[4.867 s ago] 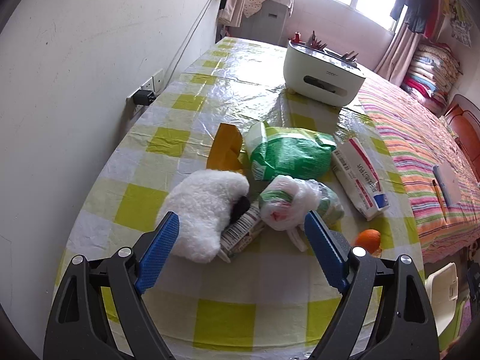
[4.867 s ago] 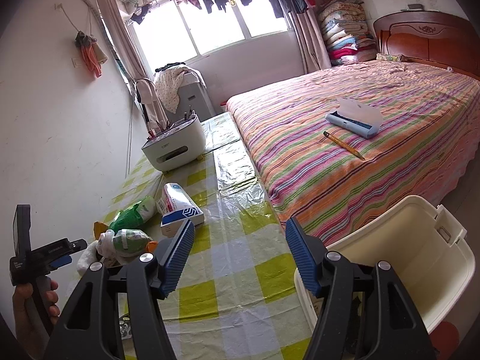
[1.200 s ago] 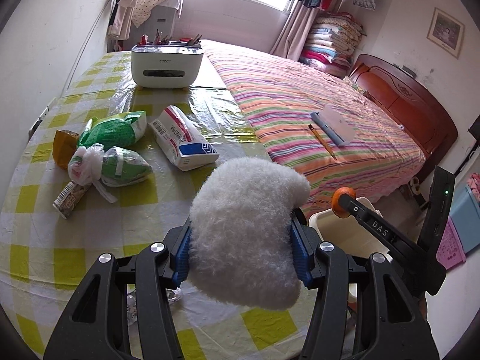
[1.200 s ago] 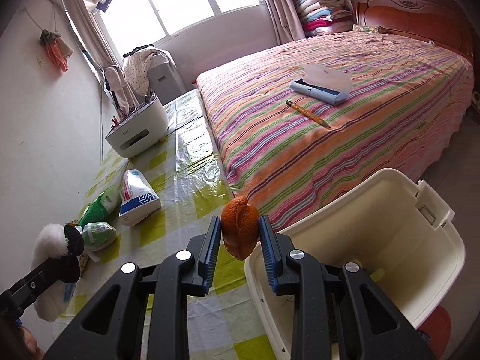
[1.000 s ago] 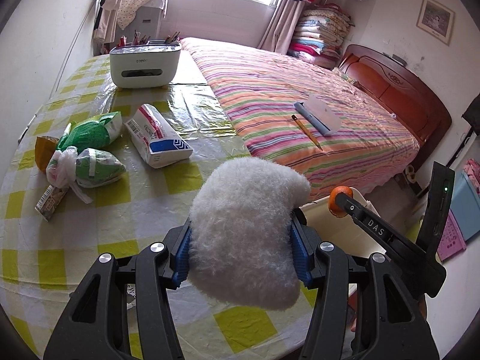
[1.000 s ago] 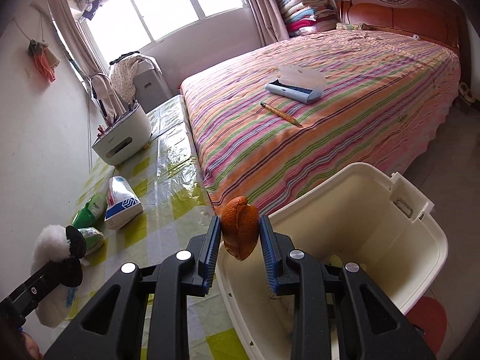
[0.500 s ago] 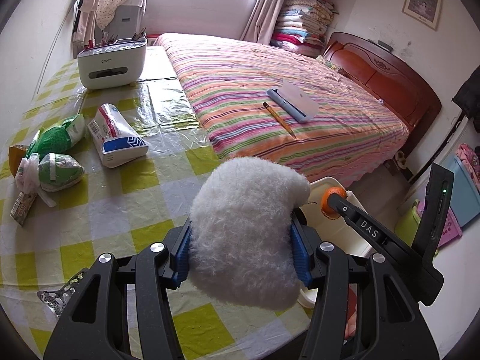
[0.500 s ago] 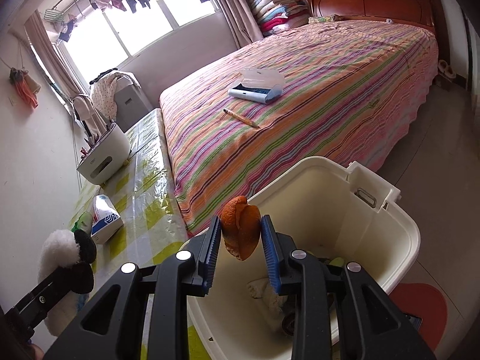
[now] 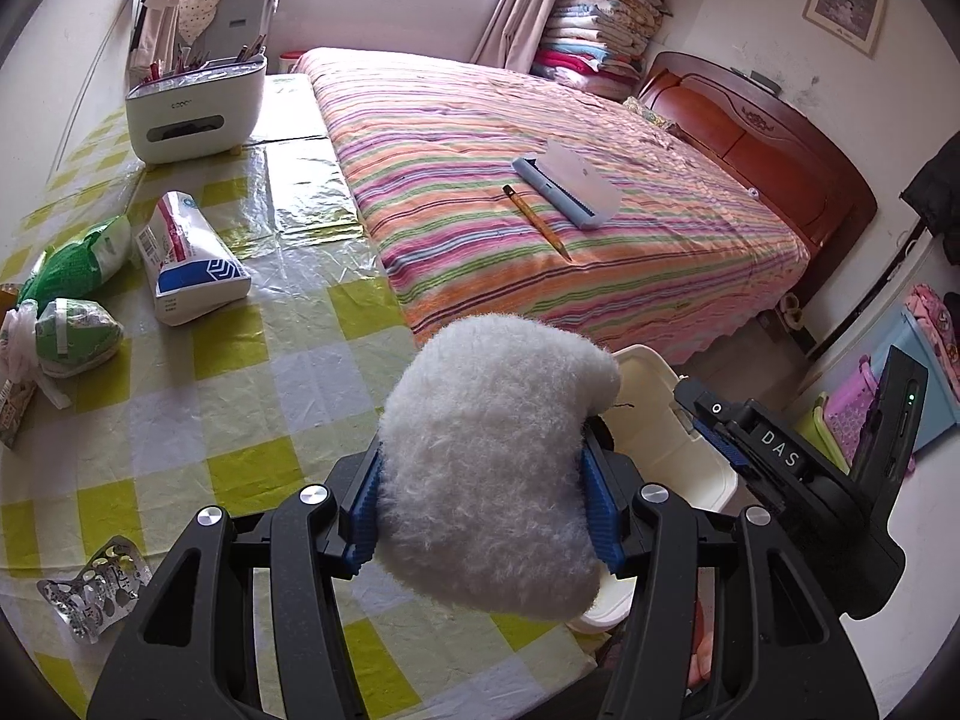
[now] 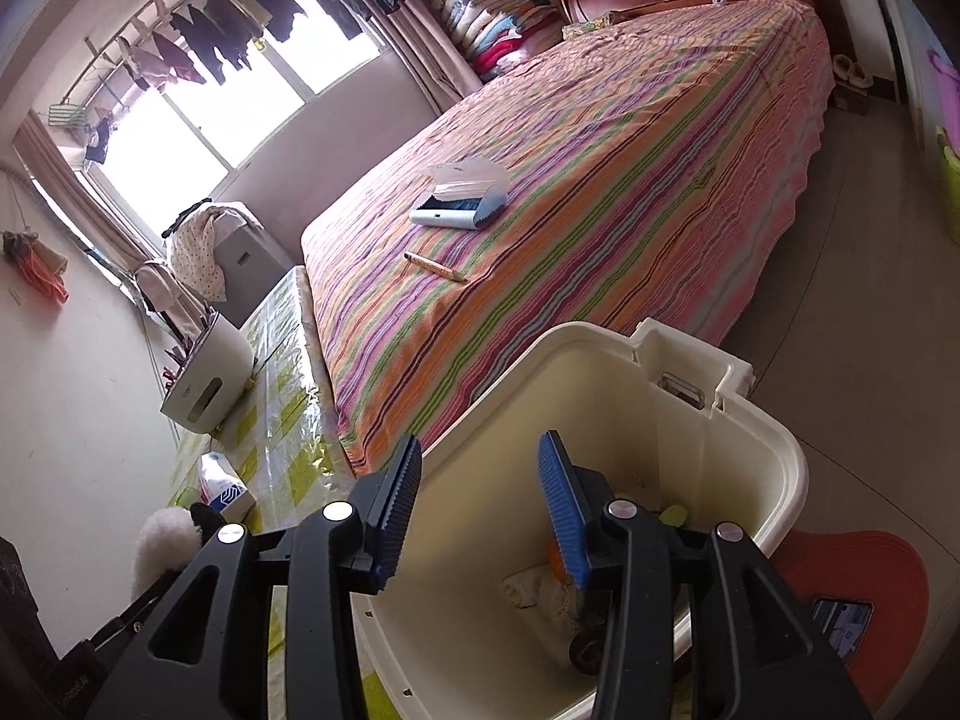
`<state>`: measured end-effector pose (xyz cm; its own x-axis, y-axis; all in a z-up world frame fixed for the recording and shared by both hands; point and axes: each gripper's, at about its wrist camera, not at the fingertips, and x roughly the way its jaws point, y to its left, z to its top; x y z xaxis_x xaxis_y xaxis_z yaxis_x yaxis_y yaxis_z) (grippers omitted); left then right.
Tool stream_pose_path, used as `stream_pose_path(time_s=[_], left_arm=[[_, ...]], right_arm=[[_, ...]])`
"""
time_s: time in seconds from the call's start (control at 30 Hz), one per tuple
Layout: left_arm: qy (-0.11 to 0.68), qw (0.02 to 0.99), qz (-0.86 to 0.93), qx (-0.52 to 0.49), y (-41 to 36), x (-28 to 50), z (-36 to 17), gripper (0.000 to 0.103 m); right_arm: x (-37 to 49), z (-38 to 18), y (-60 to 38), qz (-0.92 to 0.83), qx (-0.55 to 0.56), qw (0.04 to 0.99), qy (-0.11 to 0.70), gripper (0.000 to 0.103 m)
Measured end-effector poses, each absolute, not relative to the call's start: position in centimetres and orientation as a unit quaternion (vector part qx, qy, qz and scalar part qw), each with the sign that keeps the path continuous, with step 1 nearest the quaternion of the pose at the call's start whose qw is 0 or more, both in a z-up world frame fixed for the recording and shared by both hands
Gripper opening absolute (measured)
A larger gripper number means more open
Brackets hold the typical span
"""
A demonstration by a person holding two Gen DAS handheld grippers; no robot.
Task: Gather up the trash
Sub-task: 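Open the right gripper over the basket while the left lowers the plush in and opens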
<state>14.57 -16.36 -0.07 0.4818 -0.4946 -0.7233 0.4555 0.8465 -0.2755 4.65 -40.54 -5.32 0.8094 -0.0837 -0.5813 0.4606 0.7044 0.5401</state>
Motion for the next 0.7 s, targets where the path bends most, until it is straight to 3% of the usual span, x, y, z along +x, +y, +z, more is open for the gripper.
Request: stream_pose_path(time_s=[0.43, 0.53, 0.7], left_arm=[[0.442, 0.832, -0.335, -0.005, -21.5, 14.4, -1.7, 0.057], [0.430, 0.835, -0.343, 0.022, -22.9, 13.7, -1.8, 0.062], [0.398, 0.849, -0.347, 0.029, -23.1, 12.7, -1.2, 0.081]], right_arm=[[-1.1, -2.5, -43.2, -0.207, 0.403, 0.886, 0.097, 0.041], [-1.3, -2.1, -43.1, -0.209, 0.399, 0.889, 0.086, 0.045], [-1.9, -1.4, -42.9, -0.208, 0.391, 0.894, 0.065, 0.045]])
